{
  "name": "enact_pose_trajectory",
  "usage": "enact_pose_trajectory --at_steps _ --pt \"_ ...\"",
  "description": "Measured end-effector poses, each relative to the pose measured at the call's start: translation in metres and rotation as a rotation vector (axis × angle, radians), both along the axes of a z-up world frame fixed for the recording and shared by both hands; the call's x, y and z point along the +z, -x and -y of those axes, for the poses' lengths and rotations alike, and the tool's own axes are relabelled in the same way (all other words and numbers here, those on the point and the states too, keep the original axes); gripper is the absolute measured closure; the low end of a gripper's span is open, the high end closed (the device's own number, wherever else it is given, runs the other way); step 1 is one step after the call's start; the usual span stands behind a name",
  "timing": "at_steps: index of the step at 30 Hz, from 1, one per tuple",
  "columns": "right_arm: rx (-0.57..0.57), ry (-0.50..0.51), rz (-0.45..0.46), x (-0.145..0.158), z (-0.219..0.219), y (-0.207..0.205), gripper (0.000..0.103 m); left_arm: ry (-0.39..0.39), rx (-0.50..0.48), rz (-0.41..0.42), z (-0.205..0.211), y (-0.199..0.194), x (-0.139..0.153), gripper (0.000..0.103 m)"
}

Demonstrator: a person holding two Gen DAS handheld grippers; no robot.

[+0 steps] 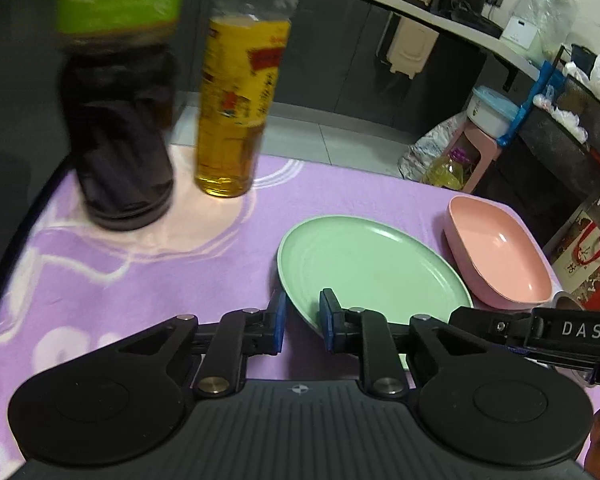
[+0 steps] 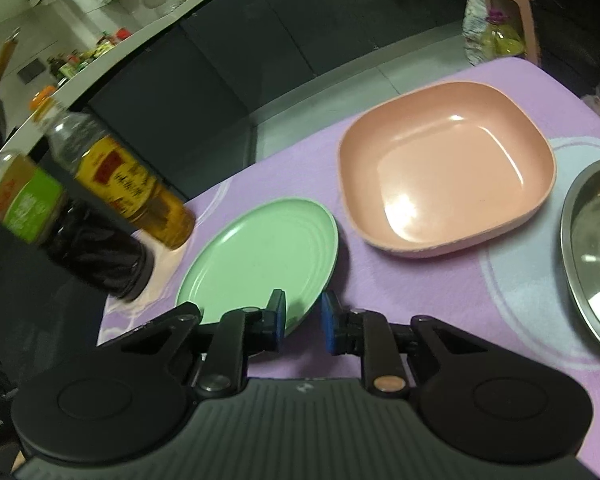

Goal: Organize plates and bowls

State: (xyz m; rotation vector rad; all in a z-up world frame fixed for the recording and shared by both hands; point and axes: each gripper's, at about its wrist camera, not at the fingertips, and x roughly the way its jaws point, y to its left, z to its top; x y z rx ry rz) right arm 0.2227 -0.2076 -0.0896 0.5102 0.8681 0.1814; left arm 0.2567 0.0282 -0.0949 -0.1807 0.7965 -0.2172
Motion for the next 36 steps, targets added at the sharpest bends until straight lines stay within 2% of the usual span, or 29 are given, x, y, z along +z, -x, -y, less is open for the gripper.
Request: enact_pose_trajectory --at_steps 6,10,17,26,36 --pt "0.072 -0.004 0.006 0.01 -0.017 0.021 0.083 0.013 0.036 0.054 -0.02 0.039 0.018 0.086" --pt "0.123 -0.004 0.004 0.015 -0.029 0.034 0.083 -0.011 0.043 0.097 -0.031 0.064 0.024 0.085" --pt "0.205 0.048 0.016 0.025 -0.055 0.054 0.083 -0.026 0.07 0.129 -0.049 0.1 0.03 0.086" --pt "0.283 0.095 0.005 0.029 -0.076 0.067 0.083 0.007 0.113 0.108 -0.074 0.13 0.024 0.086" --pt "0.339 0.145 -0.012 0.026 -0.097 0.078 0.083 0.028 0.141 0.085 -0.089 0.146 0.014 0.086"
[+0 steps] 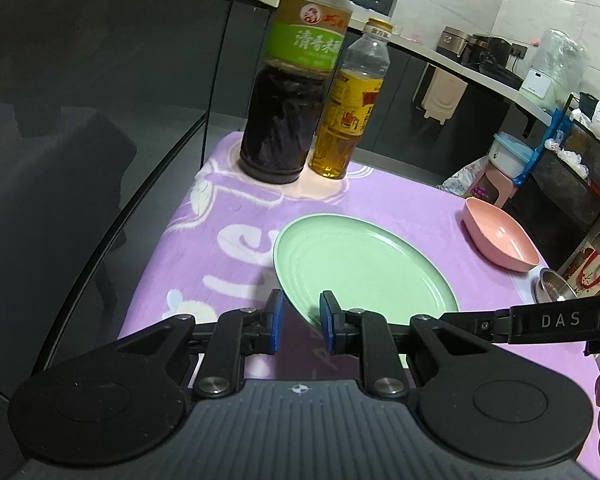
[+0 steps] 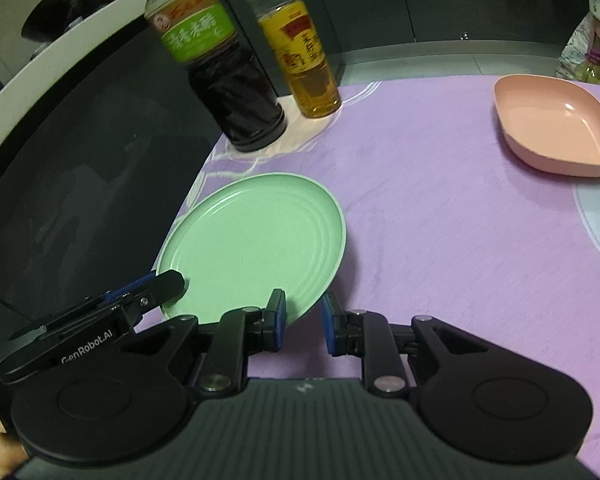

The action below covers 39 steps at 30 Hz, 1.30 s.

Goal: Organize plates and bowls

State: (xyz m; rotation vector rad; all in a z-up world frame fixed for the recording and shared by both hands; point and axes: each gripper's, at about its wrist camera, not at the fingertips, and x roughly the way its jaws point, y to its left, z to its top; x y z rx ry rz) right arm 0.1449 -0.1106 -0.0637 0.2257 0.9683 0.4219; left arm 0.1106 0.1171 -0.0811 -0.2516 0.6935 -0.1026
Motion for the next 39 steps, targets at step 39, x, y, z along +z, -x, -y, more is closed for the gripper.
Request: enact_pose_trajectory --at_steps 39 --pt "-0.039 0.044 -0.05 -0.005 0.005 0.0 0.081 0.053 0.062 -0.109 -0.022 0.01 -0.011 0.081"
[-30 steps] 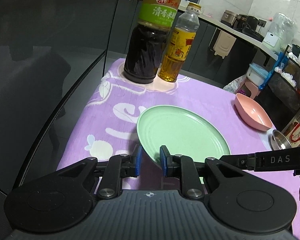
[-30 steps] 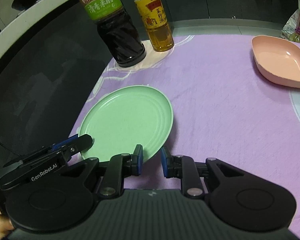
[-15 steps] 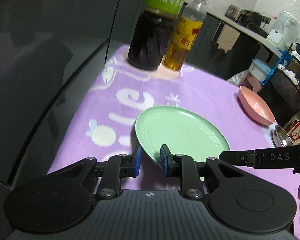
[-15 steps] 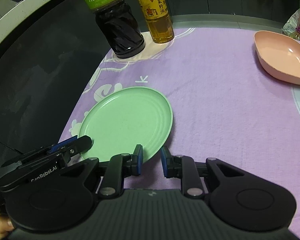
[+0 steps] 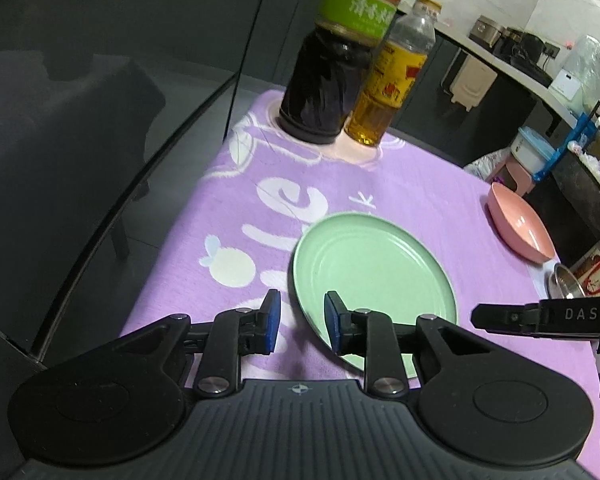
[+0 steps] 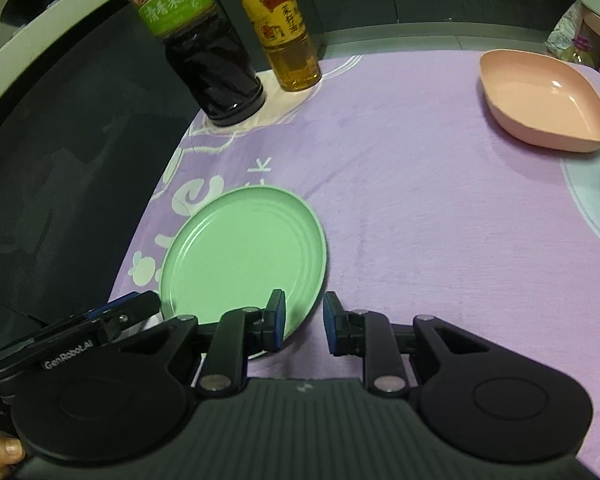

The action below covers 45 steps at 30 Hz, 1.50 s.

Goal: Organize plates and bowls

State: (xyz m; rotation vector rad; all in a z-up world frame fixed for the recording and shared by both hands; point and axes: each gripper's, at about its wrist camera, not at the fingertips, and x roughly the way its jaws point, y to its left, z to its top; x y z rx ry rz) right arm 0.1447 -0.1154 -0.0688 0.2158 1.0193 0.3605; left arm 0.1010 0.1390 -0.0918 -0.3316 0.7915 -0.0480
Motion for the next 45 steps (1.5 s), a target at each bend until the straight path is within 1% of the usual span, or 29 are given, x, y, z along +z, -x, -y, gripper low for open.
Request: enact_pose_trajectory --at_steps 5,10,14,18,23,26,30,34,38,40,45 --pt "-0.04 -0.02 0.014 0.006 0.018 0.004 0.081 0.003 -0.004 0.026 0.005 0.001 0.012 0.081" --pt "-0.097 -0.057 0.02 0.008 0.044 0.008 0.081 0.008 -0.054 0.038 0.028 0.0 0.025 0.081" --pt "-0.16 -0.097 0.042 0.012 0.071 0.01 0.081 0.009 -0.104 0.042 0.053 -0.004 0.037 0.081" --pt "-0.23 -0.129 0.072 0.018 0.103 0.009 0.081 -0.02 -0.157 0.045 0.087 -0.018 0.049 0.081" --pt "-0.344 -0.156 0.114 0.022 0.146 0.0 0.081 -0.044 -0.239 0.052 0.129 -0.039 0.057 0.081" --pt "-0.413 -0.177 0.118 0.02 0.171 -0.009 0.081 -0.041 -0.314 0.038 0.153 -0.056 0.057 0.081" --pt "-0.466 -0.183 0.134 0.019 0.195 -0.024 0.081 -0.029 -0.355 0.027 0.18 -0.082 0.055 0.081" --pt "-0.494 -0.169 0.144 0.019 0.208 -0.046 0.081 -0.036 -0.341 0.028 0.199 -0.107 0.047 0.081" --pt "-0.489 -0.121 0.138 0.016 0.212 -0.067 0.081 -0.003 -0.344 -0.009 0.215 -0.132 0.034 0.081" --pt "-0.492 -0.103 0.134 0.013 0.213 -0.078 0.081 0.0 -0.335 -0.006 0.222 -0.144 0.029 0.081" --pt "-0.496 -0.076 0.094 -0.001 0.217 -0.099 0.081 0.007 -0.307 -0.016 0.233 -0.166 0.017 0.081"
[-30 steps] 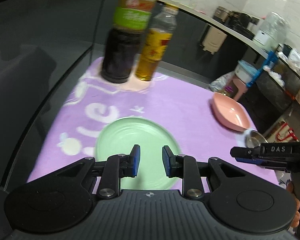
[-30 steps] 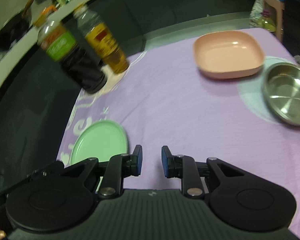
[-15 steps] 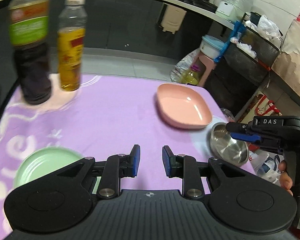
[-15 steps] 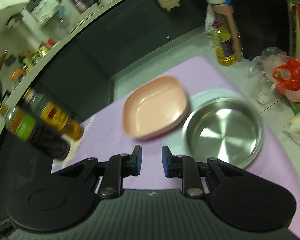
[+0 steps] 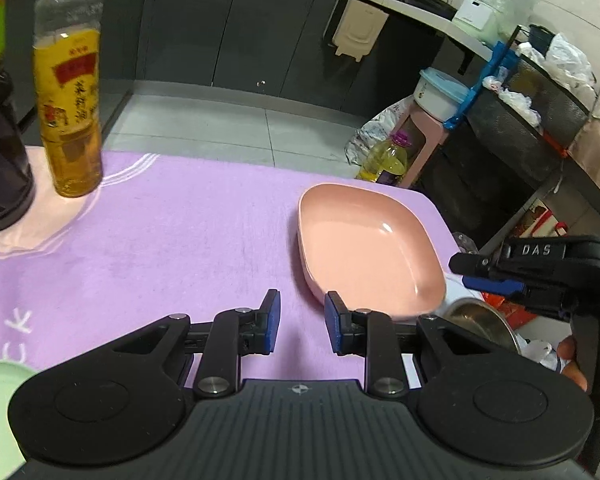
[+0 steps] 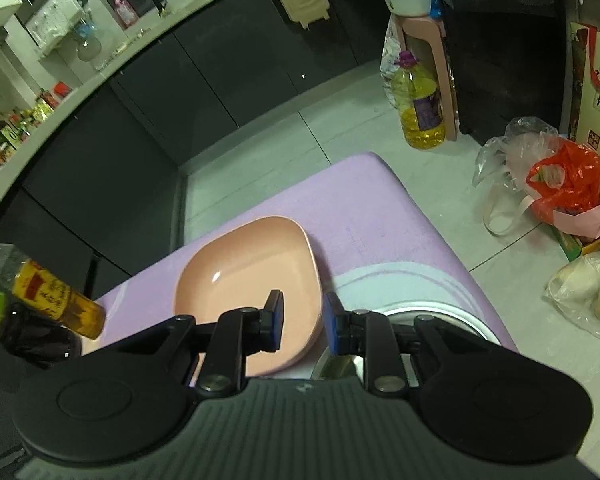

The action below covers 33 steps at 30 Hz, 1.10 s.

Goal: Organize plates and bowls
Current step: 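Close both grippers on the rim of the pink square dish, then carry the pink square dish and lower it onto the green plate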

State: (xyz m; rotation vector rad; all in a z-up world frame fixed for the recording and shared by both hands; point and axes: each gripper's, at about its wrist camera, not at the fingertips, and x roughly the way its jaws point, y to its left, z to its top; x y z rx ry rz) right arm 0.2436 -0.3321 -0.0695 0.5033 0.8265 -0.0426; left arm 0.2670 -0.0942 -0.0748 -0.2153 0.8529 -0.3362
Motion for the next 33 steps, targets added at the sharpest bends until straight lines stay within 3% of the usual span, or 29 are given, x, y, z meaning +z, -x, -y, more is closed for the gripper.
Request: enact_pose_trajectory --at_steps 9,18,21,27,33 --pt "-0.005 0.0 -0.045 -0.016 0.003 -0.015 0.081 -0.019 0.022 -0.029 0.018 -0.031 -0.015 0.081" --pt "-0.006 -0.007 -0.021 -0.019 0.002 -0.018 0.083 0.038 0.047 -0.06 0.015 -0.051 -0.028 0.082" --pt "0.011 0.046 -0.009 -0.019 -0.005 -0.019 0.088 0.047 0.007 -0.074 0.016 -0.053 -0.03 0.094" --pt "0.047 0.081 0.025 -0.007 -0.015 -0.007 0.089 -0.027 -0.016 0.001 0.008 -0.03 -0.008 0.094" --pt "0.104 0.097 0.1 0.02 -0.035 0.014 0.089 -0.025 0.006 0.077 -0.019 -0.001 0.02 0.094"
